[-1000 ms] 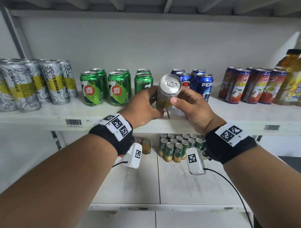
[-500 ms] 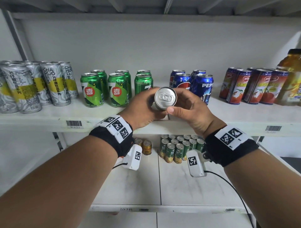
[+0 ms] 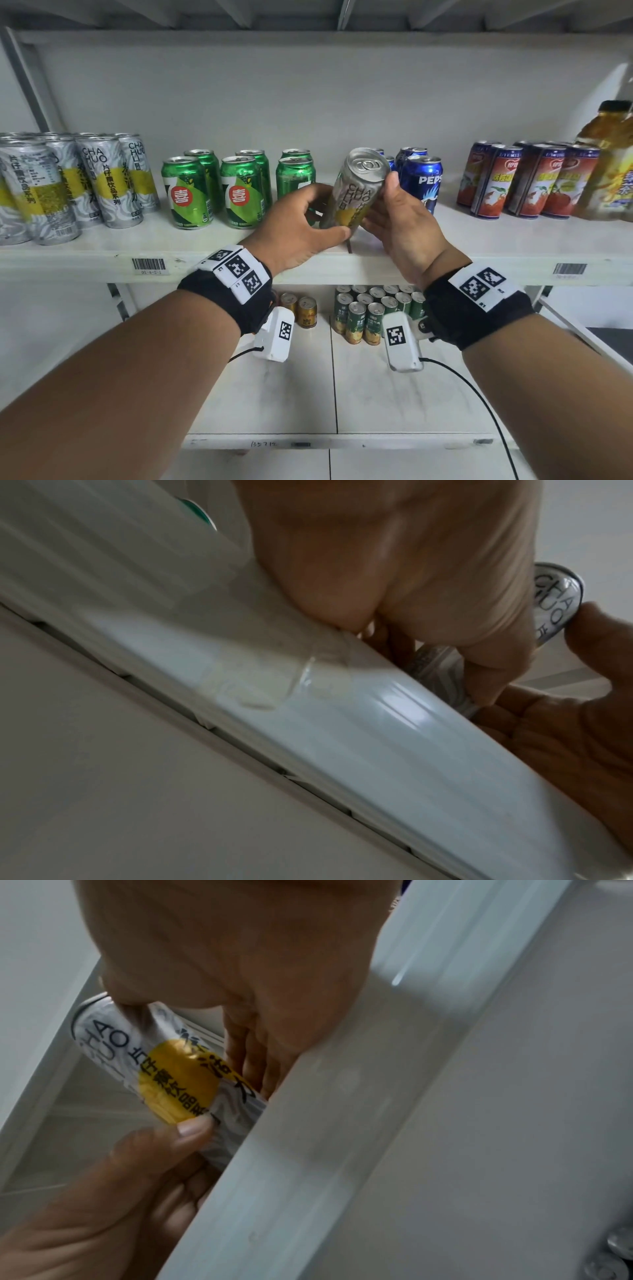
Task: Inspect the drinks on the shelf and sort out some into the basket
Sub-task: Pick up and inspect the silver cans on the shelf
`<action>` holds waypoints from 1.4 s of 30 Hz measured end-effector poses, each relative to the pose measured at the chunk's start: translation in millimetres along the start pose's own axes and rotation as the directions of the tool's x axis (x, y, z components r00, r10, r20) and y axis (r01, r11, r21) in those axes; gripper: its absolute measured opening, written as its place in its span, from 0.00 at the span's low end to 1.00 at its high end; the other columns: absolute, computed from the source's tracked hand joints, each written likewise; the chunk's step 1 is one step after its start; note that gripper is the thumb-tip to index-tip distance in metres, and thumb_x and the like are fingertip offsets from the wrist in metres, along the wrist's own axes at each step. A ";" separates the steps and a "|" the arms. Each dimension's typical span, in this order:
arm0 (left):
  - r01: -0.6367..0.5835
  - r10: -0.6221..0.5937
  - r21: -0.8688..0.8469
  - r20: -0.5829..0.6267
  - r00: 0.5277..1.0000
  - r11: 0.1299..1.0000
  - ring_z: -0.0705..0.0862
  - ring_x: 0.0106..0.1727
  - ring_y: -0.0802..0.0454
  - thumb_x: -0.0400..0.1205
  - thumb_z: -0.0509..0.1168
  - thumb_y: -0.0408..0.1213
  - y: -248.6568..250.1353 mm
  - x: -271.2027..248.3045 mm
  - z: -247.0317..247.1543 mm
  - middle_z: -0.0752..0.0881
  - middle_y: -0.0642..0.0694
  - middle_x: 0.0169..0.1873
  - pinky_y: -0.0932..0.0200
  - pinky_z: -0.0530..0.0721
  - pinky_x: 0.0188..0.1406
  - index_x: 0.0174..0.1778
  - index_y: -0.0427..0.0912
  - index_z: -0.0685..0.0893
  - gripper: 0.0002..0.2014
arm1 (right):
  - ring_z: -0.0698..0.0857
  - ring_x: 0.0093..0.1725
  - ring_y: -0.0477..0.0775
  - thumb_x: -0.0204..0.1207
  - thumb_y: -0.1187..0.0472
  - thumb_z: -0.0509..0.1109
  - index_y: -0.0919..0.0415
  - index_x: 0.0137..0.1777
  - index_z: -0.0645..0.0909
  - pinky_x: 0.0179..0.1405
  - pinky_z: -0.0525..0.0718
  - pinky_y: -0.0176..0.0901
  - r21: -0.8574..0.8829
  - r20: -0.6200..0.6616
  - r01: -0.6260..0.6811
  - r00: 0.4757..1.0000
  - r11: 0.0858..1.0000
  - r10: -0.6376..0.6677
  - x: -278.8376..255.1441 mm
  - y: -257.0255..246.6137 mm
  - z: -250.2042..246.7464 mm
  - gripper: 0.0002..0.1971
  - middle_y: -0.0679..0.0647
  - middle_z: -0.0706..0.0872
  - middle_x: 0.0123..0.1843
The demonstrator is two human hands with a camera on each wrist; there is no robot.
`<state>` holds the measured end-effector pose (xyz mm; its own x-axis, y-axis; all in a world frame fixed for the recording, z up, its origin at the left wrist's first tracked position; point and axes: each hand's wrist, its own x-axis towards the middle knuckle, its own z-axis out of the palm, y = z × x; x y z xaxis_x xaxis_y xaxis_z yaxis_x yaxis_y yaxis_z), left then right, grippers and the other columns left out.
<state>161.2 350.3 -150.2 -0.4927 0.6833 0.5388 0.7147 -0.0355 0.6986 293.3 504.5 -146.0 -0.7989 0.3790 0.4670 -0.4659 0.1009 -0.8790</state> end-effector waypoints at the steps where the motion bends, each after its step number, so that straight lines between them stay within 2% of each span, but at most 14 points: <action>1: 0.010 -0.010 -0.025 0.009 1.000 1.000 0.91 0.56 0.66 0.70 0.83 0.57 0.9 -0.5 0.1 0.93 0.63 0.58 0.57 0.92 0.59 0.68 0.59 0.87 0.29 | 0.88 0.70 0.65 0.86 0.41 0.62 0.59 0.67 0.86 0.78 0.82 0.62 -0.014 0.008 0.002 1.000 1.000 -0.002 -0.5 0.2 -0.5 0.24 0.62 0.92 0.66; 4: 0.047 -0.037 -0.165 0.065 0.997 0.985 0.95 0.59 0.48 0.72 0.83 0.58 1.3 -1.7 0.4 0.96 0.50 0.57 0.38 0.94 0.62 0.65 0.49 0.89 0.28 | 0.91 0.64 0.65 0.84 0.57 0.74 0.65 0.67 0.84 0.70 0.87 0.61 -0.094 0.040 0.004 0.999 0.996 0.000 0.0 3.8 -4.2 0.16 0.63 0.93 0.63; 7: 0.053 -0.040 -0.193 0.070 0.997 0.980 0.95 0.61 0.41 0.78 0.80 0.50 -1.8 0.5 1.3 0.96 0.43 0.57 0.32 0.92 0.66 0.65 0.41 0.90 0.23 | 0.92 0.59 0.60 0.84 0.67 0.74 0.62 0.65 0.85 0.67 0.89 0.60 -0.108 0.044 -0.023 0.999 0.994 0.028 1.6 5.7 -4.9 0.11 0.60 0.94 0.60; 10: 0.064 -0.051 -0.216 0.063 0.997 0.974 0.94 0.62 0.42 0.80 0.78 0.45 -2.6 2.2 1.9 0.96 0.43 0.57 0.35 0.91 0.68 0.63 0.41 0.90 0.18 | 0.93 0.60 0.61 0.84 0.64 0.75 0.59 0.64 0.86 0.66 0.90 0.61 -0.105 0.027 -0.043 0.999 0.994 0.046 4.2 5.8 -3.7 0.10 0.59 0.94 0.60; 15: 0.085 -0.066 -0.218 0.095 0.993 0.972 0.95 0.62 0.46 0.71 0.81 0.55 3.7 -1.2 1.9 0.96 0.49 0.58 0.35 0.92 0.68 0.61 0.51 0.90 0.25 | 0.94 0.52 0.56 0.81 0.64 0.78 0.61 0.63 0.86 0.53 0.92 0.49 -0.105 -0.023 -0.041 0.999 0.994 0.038 1.0 5.7 -1.2 0.12 0.60 0.95 0.57; 20: 0.151 -0.128 -0.179 0.136 0.982 0.972 0.96 0.57 0.46 0.62 0.86 0.53 11.1 3.4 0.7 0.97 0.51 0.53 0.34 0.94 0.62 0.59 0.51 0.90 0.30 | 0.95 0.54 0.59 0.80 0.65 0.80 0.66 0.63 0.85 0.54 0.93 0.54 -0.193 -0.067 -0.083 0.995 0.978 0.072 4.6 -4.9 1.1 0.14 0.61 0.95 0.56; 23: 0.172 -0.147 -0.157 0.156 0.977 0.973 0.97 0.51 0.47 0.60 0.88 0.48 24.4 10.5 7.3 0.97 0.48 0.49 0.43 0.97 0.53 0.56 0.46 0.91 0.28 | 0.94 0.56 0.58 0.77 0.61 0.84 0.64 0.65 0.83 0.58 0.93 0.56 -0.321 -0.048 -0.046 0.998 0.946 0.032 8.5 -27.5 -3.3 0.20 0.59 0.94 0.57; 26: 0.119 -0.099 -0.098 0.191 0.977 0.988 0.97 0.50 0.51 0.68 0.89 0.41 43.2 20.6 26.2 0.98 0.49 0.48 0.54 0.95 0.52 0.53 0.44 0.94 0.19 | 0.93 0.53 0.54 0.72 0.49 0.86 0.58 0.64 0.82 0.55 0.93 0.54 -0.564 -0.072 0.023 0.994 0.825 -0.077 10.8 -58.5 -17.6 0.25 0.52 0.93 0.53; 30: 0.081 -0.067 -0.059 0.210 0.975 0.995 0.97 0.49 0.47 0.73 0.86 0.32 73.7 49.2 57.6 0.97 0.47 0.45 0.48 0.95 0.56 0.50 0.42 0.95 0.12 | 0.86 0.43 0.40 0.71 0.48 0.84 0.51 0.72 0.77 0.40 0.83 0.29 -0.813 -0.037 0.095 0.976 0.574 -0.214 14.3 -101.6 -51.7 0.31 0.45 0.87 0.47; 31: 0.065 -0.050 -0.057 0.233 0.971 0.996 0.97 0.49 0.47 0.73 0.85 0.31 82.0 57.2 68.1 0.97 0.47 0.45 0.47 0.95 0.56 0.50 0.42 0.94 0.11 | 0.86 0.44 0.41 0.70 0.50 0.84 0.49 0.73 0.76 0.41 0.82 0.28 -0.843 -0.019 0.110 0.972 0.526 -0.235 14.0 -111.6 -62.4 0.32 0.46 0.86 0.48; 34: 0.043 -0.042 0.001 0.251 0.967 0.999 0.97 0.51 0.50 0.75 0.85 0.32 101.0 77.4 95.1 0.97 0.49 0.46 0.46 0.94 0.56 0.52 0.44 0.93 0.13 | 0.87 0.51 0.53 0.71 0.51 0.82 0.50 0.68 0.81 0.48 0.85 0.41 -0.920 0.040 0.136 0.966 0.368 -0.257 12.9 -133.5 -91.6 0.26 0.51 0.87 0.54; 37: -0.004 -0.032 0.142 0.251 0.967 0.990 0.95 0.57 0.39 0.77 0.82 0.41 118.9 99.7 119.1 0.96 0.45 0.53 0.39 0.92 0.64 0.60 0.42 0.91 0.17 | 0.84 0.51 0.59 0.73 0.48 0.81 0.55 0.60 0.82 0.47 0.82 0.48 -0.972 -0.013 0.046 0.970 0.231 -0.245 15.6 -145.8 -124.6 0.20 0.55 0.86 0.54; 39: -0.083 0.009 0.347 0.212 0.977 0.934 0.92 0.56 0.45 0.78 0.78 0.47 129.6 111.8 128.6 0.92 0.49 0.53 0.50 0.89 0.60 0.60 0.45 0.91 0.17 | 0.82 0.50 0.59 0.75 0.47 0.78 0.56 0.57 0.82 0.44 0.77 0.46 -0.990 -0.044 -0.014 0.976 0.144 -0.212 17.1 -148.7 -146.4 0.17 0.56 0.85 0.52; 42: -0.172 0.080 0.498 0.202 0.976 0.850 0.87 0.53 0.49 0.82 0.75 0.45 138.7 122.9 136.9 0.87 0.54 0.47 0.60 0.77 0.51 0.56 0.46 0.91 0.10 | 0.81 0.48 0.58 0.78 0.49 0.76 0.55 0.54 0.83 0.42 0.74 0.44 -0.996 -0.051 -0.038 0.986 0.083 -0.159 19.3 -146.1 -172.9 0.12 0.54 0.83 0.49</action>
<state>267.8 529.2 -51.6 -0.3241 0.8112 0.4867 0.9394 0.2152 0.2668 411.7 656.1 -25.1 -0.6939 0.4045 0.5956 0.3708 0.9099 -0.1860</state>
